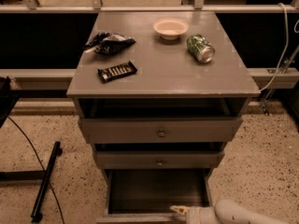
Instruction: Close bottom drawer
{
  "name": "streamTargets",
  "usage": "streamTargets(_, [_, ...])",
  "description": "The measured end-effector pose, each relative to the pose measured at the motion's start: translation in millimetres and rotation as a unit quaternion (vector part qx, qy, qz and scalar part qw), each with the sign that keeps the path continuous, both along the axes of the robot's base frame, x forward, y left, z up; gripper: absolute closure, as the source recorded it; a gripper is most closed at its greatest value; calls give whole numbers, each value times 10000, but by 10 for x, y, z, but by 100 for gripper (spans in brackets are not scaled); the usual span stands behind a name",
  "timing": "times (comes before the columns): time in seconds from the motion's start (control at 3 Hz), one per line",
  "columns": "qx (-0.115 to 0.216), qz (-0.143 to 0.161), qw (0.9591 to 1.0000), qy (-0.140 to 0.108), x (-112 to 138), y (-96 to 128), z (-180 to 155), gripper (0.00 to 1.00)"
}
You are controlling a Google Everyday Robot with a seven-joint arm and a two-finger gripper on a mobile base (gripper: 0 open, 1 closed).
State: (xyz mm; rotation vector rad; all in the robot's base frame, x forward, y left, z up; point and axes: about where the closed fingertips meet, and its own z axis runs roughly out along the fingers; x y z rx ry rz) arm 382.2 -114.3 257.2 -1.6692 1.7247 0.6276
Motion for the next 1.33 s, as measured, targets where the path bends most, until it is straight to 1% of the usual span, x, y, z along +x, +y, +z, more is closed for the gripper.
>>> streamTargets(0.33, [162,49,9998,-49,-54,-37,-218,50])
streamTargets(0.67, [207,39,9998,-36,-177,-82,-419,72])
streamTargets(1.0, [184,-198,9996,-14,-283,-174,-765,97])
streamTargets(1.33, [137,-456,9988,-69,-302,-210,-1031,100])
